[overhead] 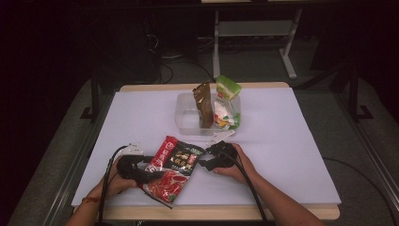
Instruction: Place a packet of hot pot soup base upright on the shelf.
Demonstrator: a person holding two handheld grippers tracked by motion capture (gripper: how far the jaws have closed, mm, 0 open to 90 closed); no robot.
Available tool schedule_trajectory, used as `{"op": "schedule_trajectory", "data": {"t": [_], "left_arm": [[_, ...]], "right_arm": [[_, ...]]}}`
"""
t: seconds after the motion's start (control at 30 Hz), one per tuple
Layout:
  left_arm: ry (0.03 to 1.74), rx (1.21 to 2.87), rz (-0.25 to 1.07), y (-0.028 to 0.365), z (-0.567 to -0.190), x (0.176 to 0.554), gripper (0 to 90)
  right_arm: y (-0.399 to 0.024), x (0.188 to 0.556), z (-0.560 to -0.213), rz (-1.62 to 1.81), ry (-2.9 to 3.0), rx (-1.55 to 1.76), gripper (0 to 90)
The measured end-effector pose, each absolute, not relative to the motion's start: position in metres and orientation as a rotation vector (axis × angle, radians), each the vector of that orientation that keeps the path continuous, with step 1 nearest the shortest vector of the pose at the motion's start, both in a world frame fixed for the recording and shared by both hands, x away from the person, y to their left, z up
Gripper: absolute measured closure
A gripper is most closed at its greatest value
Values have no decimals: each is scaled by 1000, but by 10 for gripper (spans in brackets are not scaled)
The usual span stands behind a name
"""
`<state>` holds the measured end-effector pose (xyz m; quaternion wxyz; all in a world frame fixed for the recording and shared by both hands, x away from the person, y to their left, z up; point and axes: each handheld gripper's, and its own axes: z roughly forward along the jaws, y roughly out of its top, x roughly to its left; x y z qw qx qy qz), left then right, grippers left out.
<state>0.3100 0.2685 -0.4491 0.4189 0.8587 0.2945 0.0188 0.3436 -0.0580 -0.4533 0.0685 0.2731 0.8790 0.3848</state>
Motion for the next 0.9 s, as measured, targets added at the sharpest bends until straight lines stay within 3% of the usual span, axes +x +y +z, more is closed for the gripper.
{"op": "schedule_trajectory", "data": {"t": [0.13, 0.53, 0.9], "left_arm": [[737, 2153, 37, 269, -450, 311, 219], [779, 2159, 36, 258, -450, 310, 180], [730, 2139, -120, 265, -450, 326, 143]], "right_arm": [[-55, 346, -454, 1156, 2638, 808, 473], [-55, 345, -450, 1264, 2605, 735, 795], [-55, 334, -430, 1417, 2461, 632, 875]]}}
